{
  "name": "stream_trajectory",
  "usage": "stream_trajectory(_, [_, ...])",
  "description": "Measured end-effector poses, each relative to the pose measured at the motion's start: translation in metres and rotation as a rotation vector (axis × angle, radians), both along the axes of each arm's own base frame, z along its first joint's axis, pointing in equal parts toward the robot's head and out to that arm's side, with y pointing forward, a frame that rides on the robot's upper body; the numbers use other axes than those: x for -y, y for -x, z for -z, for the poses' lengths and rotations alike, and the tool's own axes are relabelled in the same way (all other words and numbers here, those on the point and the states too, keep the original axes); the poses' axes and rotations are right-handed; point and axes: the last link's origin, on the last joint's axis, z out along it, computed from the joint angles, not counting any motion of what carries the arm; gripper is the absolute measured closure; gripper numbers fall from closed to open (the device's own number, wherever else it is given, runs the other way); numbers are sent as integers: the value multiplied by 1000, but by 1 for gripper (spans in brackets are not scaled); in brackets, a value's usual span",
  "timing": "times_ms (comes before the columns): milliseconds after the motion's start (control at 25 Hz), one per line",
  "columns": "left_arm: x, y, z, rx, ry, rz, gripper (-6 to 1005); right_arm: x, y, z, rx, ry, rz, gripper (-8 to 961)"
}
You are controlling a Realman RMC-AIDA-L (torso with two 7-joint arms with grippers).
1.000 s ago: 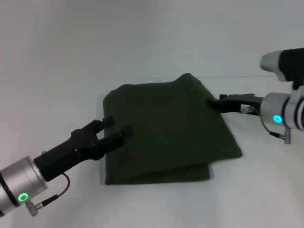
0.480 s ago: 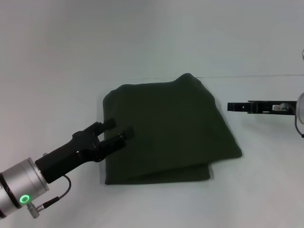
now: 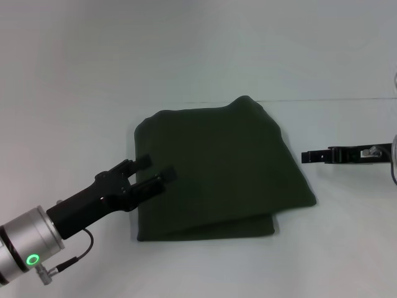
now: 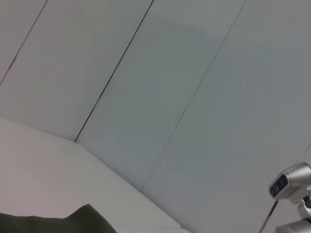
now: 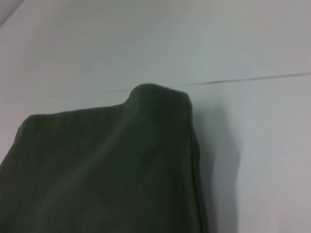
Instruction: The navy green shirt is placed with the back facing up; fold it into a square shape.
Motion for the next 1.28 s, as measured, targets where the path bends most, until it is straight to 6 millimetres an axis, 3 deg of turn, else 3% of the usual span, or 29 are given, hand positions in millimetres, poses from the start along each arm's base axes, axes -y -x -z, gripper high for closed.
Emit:
stream_trajectory(520, [0,0,-1,2,-3,-2,125,5,3,27,17,59,4,247])
stream_trajectory(1080, [-2,2,0,-6,-7,-15,125,4,6,41,39,58,8,246])
stream_trajectory(1280, [-2,1,0,-7,-8,-13,124,5,6,43,37,61,9,312])
